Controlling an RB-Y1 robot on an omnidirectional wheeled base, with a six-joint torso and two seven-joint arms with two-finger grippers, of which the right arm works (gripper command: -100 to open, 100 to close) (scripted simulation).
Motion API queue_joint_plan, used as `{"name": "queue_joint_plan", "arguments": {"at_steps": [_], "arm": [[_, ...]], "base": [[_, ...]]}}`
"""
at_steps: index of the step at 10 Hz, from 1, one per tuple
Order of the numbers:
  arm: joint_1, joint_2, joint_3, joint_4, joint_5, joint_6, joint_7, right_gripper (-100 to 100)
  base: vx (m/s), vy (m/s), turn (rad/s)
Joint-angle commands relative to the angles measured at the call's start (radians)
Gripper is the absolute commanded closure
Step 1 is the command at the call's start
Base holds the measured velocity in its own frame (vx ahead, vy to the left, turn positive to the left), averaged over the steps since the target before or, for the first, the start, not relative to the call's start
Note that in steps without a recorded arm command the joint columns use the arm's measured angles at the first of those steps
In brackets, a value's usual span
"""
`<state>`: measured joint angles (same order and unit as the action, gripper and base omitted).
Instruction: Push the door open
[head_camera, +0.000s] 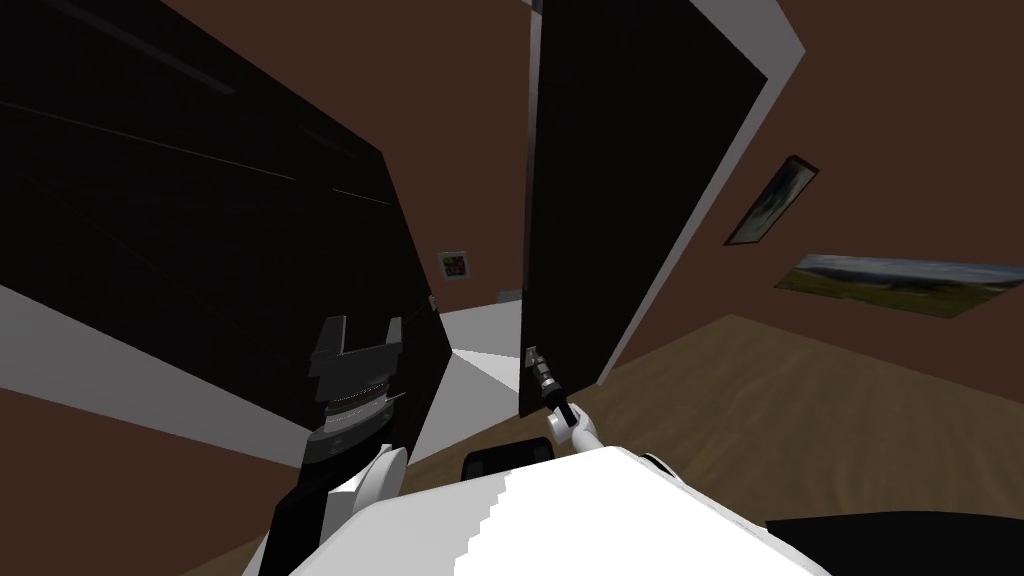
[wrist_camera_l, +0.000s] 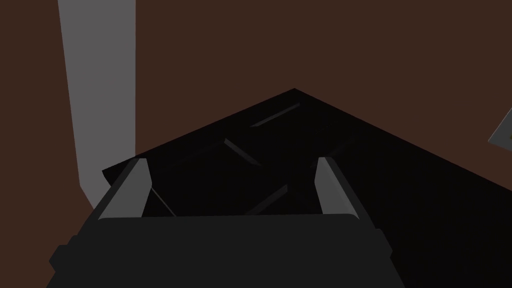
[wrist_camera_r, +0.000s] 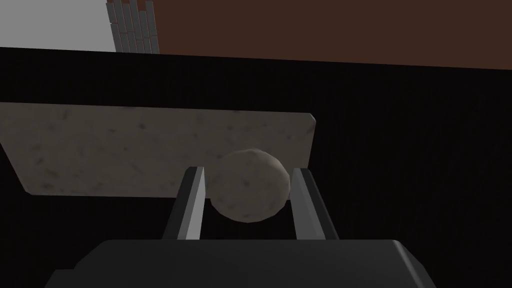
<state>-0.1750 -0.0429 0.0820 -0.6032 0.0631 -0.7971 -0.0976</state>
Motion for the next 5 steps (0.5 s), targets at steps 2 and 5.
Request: {"name": "queue_joint_plan", "arguments": {"at_steps": [2, 5], "arm": [[0.001, -0.01, -0.011, -0.011, -0.006, 0.003, 0.003, 100], [0.002, -0.022, -0.034, -0.009, -0.018, 0.002, 0.012, 100]], "base": [[0.129, 0.048, -0.018], [0.149, 0.042, -0.018]]}}
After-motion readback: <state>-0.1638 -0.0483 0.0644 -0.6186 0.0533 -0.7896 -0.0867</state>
